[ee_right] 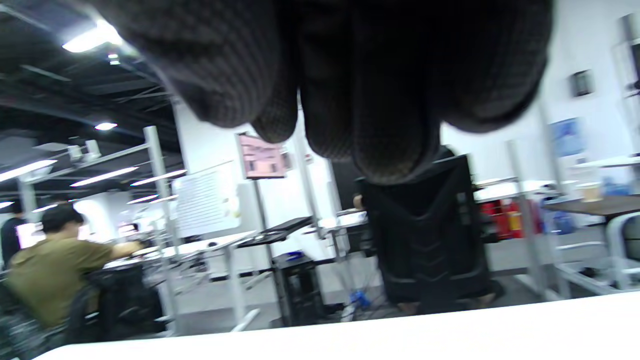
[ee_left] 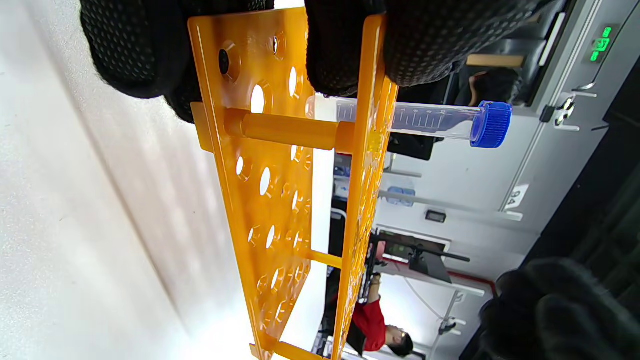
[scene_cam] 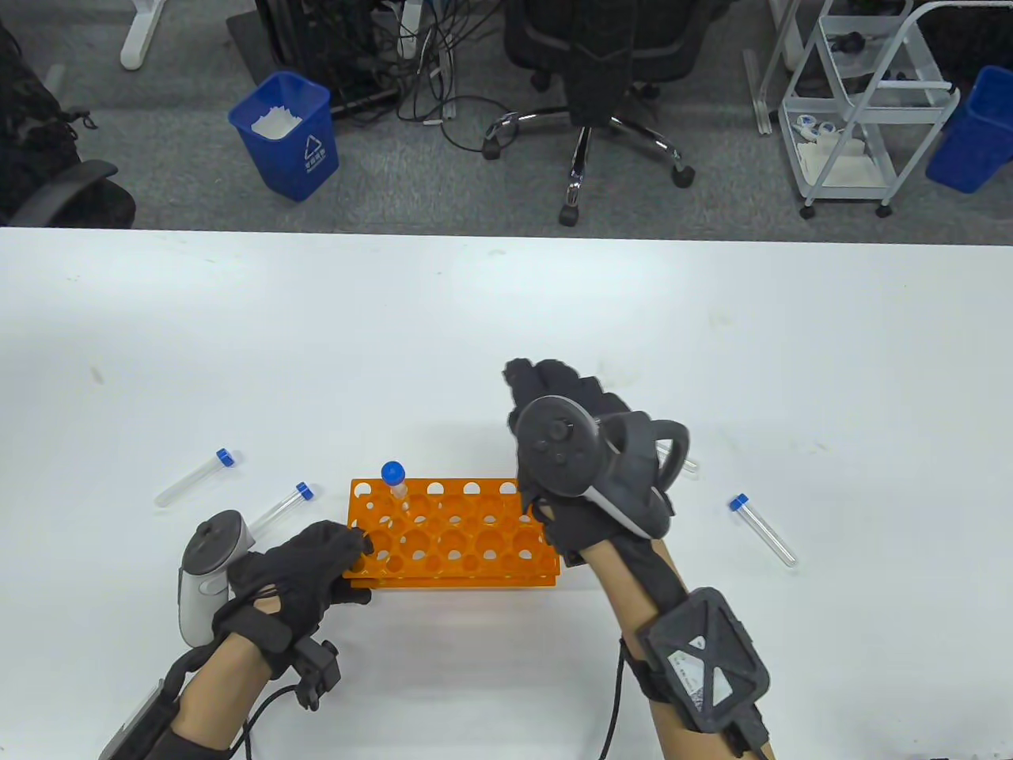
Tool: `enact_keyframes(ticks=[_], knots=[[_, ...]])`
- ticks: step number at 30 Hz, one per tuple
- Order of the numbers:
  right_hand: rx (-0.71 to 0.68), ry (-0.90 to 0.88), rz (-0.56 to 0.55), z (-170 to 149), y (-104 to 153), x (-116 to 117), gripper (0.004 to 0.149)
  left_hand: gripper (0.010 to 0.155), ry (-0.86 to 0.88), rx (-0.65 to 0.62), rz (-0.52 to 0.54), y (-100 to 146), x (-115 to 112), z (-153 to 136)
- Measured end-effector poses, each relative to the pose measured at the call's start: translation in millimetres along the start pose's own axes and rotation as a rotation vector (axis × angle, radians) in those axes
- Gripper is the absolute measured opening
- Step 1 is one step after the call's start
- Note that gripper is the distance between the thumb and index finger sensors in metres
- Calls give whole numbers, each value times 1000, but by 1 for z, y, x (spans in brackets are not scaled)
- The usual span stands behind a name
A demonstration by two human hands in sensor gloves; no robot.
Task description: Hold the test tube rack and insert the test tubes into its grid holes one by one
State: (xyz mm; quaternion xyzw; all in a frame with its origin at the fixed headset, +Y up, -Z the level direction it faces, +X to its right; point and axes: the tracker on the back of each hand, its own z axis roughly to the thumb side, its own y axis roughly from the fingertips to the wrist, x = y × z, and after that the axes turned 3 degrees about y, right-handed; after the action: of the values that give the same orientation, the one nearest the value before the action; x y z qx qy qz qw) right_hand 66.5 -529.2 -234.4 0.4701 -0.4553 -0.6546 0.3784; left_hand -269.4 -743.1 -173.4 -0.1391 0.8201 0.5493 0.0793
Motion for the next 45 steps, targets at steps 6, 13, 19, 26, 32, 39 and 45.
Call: enact_keyframes(ticks=[6, 13, 19, 26, 32, 39, 45], knots=[[202, 199, 40, -95, -1, 29, 45, 38, 7, -8, -4, 0, 1, 1], [324, 411, 230, -174, 23, 95, 46, 38, 6, -15, -8, 0, 2, 2], [341, 465, 314, -199, 39, 134, 52, 38, 9, -12, -8, 0, 2, 1], [367, 561, 373, -210, 47, 154, 57, 38, 7, -12, -6, 0, 2, 1], [365, 573, 387, -213, 50, 165, 57, 38, 4, -11, 0, 0, 3, 1], [386, 557, 380, -219, 52, 169, 55, 38, 5, -11, 0, 0, 3, 1], [390, 560, 384, -218, 52, 168, 54, 38, 5, -14, 2, 0, 3, 1]])
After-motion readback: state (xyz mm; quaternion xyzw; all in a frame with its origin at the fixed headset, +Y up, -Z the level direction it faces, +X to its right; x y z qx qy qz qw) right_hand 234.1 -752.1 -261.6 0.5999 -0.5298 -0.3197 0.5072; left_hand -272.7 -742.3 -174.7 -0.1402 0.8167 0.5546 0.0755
